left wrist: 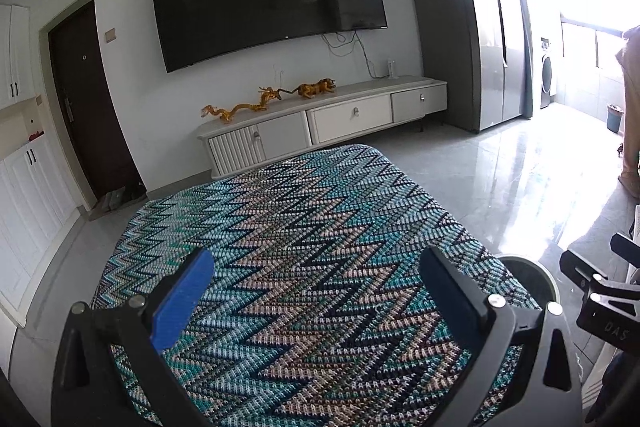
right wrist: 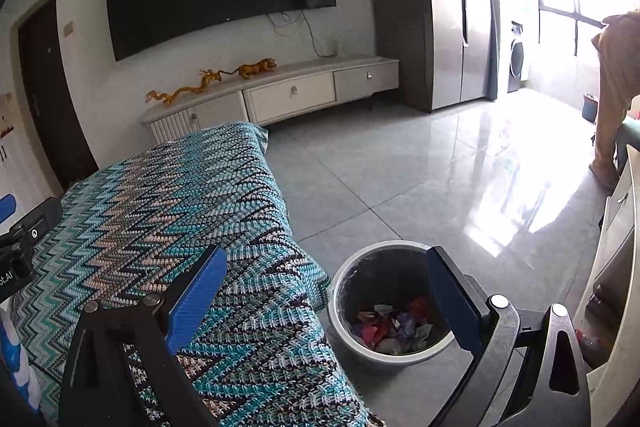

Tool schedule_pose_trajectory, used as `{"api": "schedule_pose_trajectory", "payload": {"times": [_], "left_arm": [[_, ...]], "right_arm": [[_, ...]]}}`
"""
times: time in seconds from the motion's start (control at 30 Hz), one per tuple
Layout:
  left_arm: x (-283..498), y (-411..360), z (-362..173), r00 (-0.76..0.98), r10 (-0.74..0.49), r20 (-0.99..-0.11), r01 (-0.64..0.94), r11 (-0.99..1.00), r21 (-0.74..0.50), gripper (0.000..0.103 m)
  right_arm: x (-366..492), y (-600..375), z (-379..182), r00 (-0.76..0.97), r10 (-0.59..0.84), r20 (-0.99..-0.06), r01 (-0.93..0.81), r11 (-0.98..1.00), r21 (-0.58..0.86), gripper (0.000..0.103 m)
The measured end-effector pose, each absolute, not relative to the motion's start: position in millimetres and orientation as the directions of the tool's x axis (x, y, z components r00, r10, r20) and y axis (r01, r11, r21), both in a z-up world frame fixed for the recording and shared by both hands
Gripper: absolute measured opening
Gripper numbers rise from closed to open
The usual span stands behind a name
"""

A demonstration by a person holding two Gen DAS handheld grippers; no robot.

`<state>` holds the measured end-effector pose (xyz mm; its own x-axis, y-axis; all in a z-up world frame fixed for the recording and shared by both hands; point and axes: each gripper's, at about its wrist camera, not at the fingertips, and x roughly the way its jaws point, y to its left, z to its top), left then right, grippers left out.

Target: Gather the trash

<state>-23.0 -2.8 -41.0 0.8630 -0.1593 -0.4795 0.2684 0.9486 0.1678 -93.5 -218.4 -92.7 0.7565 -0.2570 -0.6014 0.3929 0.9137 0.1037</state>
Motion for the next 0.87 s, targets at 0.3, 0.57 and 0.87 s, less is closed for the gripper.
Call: {"api": "schedule_pose_trajectory", "payload": {"times": [0.3,0.57,0.87], "left_arm": [[-20.1,2.6,-42.6,0.861,-0.15,-0.486,0.255,0.954,0.157,0.103],[-21.3,7.0,-41.1,0.866,-0.162,-0.473,0.252,0.959,0.132,0.103],[-22.2,4.2,-39.8,0.868,-0.166,-0.469,0.249,0.961,0.122,0.103]], "right_arm": [[-91.5,-214.3,-90.9,0.741,-0.289,-0.606,0.414,0.907,0.073,0.098],[-91.9,-215.0,-87.6,0.719,-0.34,-0.606,0.453,0.891,0.037,0.098],[-92.3,-218.9,-89.5,0.707,-0.352,-0.614,0.466,0.884,0.03,0.098]]}}
